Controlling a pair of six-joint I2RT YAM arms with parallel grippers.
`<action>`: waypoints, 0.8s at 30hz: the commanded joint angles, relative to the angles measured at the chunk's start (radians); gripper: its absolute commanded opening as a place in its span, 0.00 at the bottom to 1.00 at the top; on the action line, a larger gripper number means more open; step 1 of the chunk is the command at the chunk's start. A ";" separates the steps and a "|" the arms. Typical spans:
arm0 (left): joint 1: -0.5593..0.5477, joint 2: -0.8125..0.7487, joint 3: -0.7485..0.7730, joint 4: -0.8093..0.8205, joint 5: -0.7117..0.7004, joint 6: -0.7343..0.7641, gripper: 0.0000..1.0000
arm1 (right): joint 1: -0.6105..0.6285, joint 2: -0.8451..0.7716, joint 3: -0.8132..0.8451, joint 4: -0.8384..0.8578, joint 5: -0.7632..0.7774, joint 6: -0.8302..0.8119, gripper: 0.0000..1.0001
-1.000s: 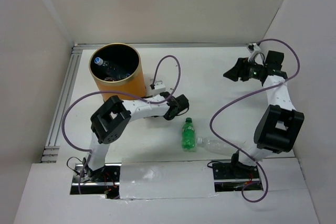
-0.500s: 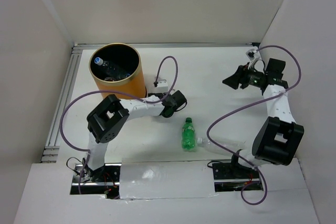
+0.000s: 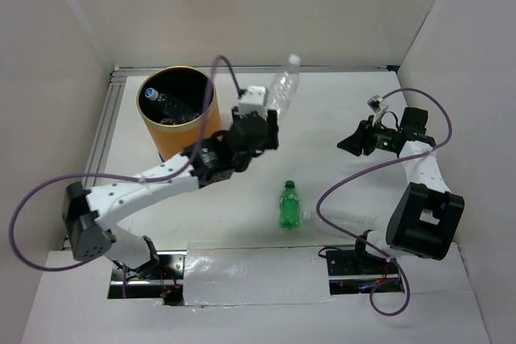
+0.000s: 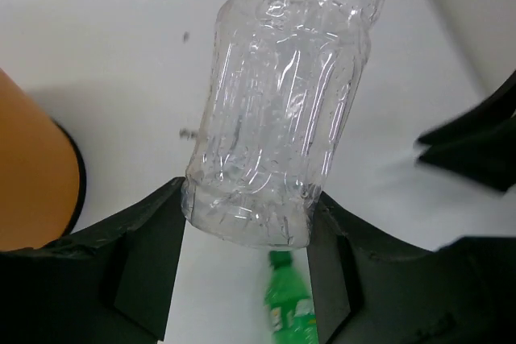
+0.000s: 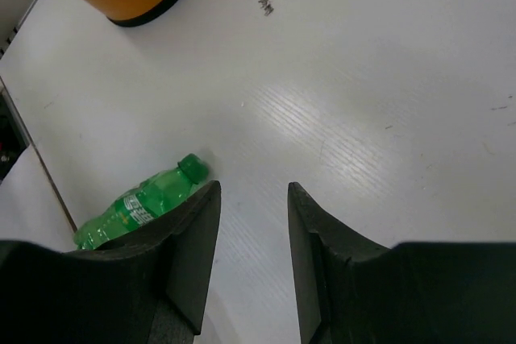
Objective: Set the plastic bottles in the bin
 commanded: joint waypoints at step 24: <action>0.669 -0.190 -0.086 -0.124 0.249 0.024 0.55 | 0.107 -0.004 0.001 -0.163 0.038 -0.260 0.85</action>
